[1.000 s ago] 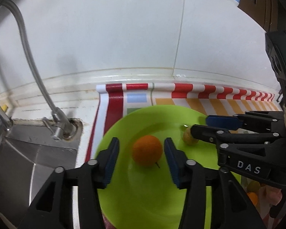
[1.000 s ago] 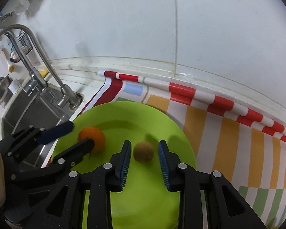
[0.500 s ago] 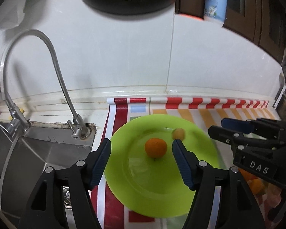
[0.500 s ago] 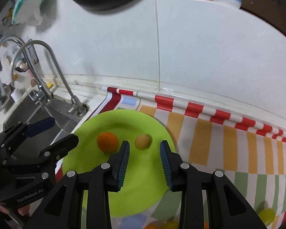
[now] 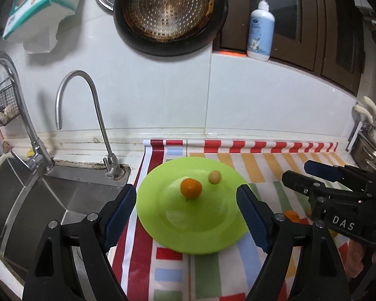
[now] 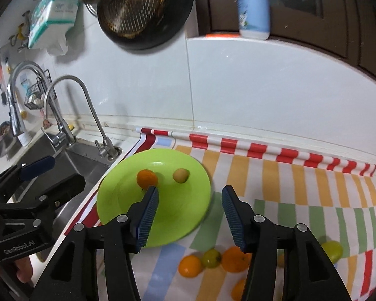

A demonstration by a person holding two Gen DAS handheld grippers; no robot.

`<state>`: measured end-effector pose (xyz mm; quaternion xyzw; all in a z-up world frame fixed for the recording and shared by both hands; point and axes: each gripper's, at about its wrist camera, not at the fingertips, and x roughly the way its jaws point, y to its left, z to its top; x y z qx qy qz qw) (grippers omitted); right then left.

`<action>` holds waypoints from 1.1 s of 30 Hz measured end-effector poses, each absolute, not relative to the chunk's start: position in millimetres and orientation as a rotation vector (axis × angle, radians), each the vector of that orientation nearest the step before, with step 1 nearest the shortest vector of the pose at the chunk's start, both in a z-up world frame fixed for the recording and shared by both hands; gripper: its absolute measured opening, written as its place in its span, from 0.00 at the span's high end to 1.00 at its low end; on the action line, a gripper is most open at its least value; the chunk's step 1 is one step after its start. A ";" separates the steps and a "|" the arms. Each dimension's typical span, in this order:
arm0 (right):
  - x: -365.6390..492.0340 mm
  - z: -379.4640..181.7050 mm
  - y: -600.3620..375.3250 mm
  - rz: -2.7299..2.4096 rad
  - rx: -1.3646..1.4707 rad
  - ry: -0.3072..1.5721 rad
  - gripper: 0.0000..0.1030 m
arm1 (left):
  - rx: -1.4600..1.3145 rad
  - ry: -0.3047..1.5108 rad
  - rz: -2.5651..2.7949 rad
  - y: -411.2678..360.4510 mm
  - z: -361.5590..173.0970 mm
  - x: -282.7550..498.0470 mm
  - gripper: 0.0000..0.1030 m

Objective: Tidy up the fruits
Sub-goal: 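Carry the orange and kiwi over the green plate and release both, then move both tools back toward the remaining fruits on the cloth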

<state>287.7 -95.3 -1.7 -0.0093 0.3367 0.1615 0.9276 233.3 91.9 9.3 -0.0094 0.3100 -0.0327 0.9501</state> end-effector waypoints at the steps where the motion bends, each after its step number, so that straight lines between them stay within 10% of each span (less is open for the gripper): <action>1: 282.9 1.2 -98.3 0.329 -0.014 0.683 0.48 | -0.023 0.625 -0.069 89.8 11.4 227.5 0.20; 33: 160.1 10.7 -188.7 0.127 0.019 0.555 0.48 | 0.048 0.503 -0.130 30.8 18.3 130.7 0.15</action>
